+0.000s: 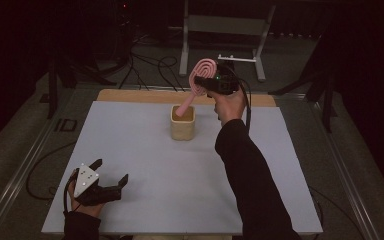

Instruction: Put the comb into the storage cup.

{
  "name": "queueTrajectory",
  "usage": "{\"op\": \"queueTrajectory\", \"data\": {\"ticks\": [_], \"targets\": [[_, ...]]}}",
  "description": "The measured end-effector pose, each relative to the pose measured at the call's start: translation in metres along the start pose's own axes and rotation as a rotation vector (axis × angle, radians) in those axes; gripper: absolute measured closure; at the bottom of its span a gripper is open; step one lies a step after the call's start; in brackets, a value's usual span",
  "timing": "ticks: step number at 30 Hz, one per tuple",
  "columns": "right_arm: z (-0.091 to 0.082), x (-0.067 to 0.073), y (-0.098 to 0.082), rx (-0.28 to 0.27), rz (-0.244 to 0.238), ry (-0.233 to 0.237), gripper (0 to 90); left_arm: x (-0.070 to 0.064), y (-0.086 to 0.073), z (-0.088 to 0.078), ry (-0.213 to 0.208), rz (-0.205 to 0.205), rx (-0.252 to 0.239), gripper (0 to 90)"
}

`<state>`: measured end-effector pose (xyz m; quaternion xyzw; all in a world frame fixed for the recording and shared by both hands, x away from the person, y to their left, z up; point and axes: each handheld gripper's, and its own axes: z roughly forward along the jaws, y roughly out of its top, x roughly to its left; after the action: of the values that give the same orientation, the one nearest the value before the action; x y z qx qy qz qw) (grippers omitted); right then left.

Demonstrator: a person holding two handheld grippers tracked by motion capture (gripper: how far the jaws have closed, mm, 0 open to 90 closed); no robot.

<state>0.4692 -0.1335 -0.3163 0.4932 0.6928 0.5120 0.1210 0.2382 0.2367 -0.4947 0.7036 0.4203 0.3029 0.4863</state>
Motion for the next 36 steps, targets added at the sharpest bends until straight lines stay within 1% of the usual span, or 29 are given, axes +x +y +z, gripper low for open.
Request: {"op": "queueTrajectory", "data": {"ticks": [11,13,36], "targets": [[0.002,-0.004,-0.001,0.005,0.003,-0.019,63.6,0.0,0.0,-0.001,0.001,0.004,0.0,0.2],[0.002,-0.005,-0.001,0.003,0.011,-0.023,63.6,0.0,0.0,-0.001,0.001,0.003,-0.001,0.2],[0.008,-0.013,-0.008,0.02,0.021,-0.036,63.6,0.0,0.0,-0.001,-0.001,0.003,-0.001,0.3]]}}
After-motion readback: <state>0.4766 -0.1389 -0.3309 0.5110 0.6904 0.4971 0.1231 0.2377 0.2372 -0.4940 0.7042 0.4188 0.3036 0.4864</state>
